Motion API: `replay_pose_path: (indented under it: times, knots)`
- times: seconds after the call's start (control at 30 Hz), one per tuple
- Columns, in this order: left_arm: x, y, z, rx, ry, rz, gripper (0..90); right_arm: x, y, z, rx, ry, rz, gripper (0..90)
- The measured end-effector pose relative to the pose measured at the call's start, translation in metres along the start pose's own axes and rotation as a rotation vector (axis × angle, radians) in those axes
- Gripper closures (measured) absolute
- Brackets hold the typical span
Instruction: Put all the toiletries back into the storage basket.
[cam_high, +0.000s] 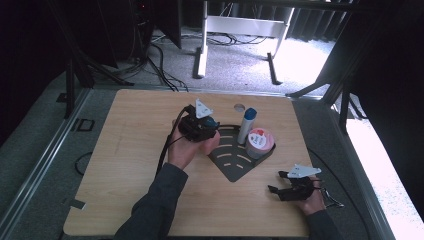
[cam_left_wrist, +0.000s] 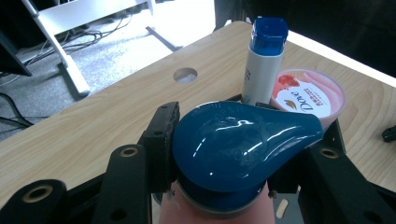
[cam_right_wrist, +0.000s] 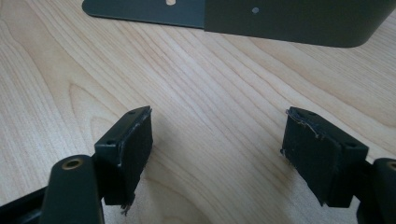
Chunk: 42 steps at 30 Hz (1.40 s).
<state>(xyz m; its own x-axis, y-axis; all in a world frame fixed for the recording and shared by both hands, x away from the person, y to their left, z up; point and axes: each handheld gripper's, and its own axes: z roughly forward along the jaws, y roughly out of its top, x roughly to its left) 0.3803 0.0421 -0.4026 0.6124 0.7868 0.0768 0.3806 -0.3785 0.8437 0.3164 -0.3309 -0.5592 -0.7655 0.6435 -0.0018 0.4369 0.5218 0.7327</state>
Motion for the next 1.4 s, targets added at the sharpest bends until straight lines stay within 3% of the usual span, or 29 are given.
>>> replay_pose_path:
  times: [1.4]
  knots:
    - [-0.01,0.012,0.033,0.006,-0.023,0.006,53.0,0.0,0.0,0.0,0.001,0.002,-0.001,24.0]
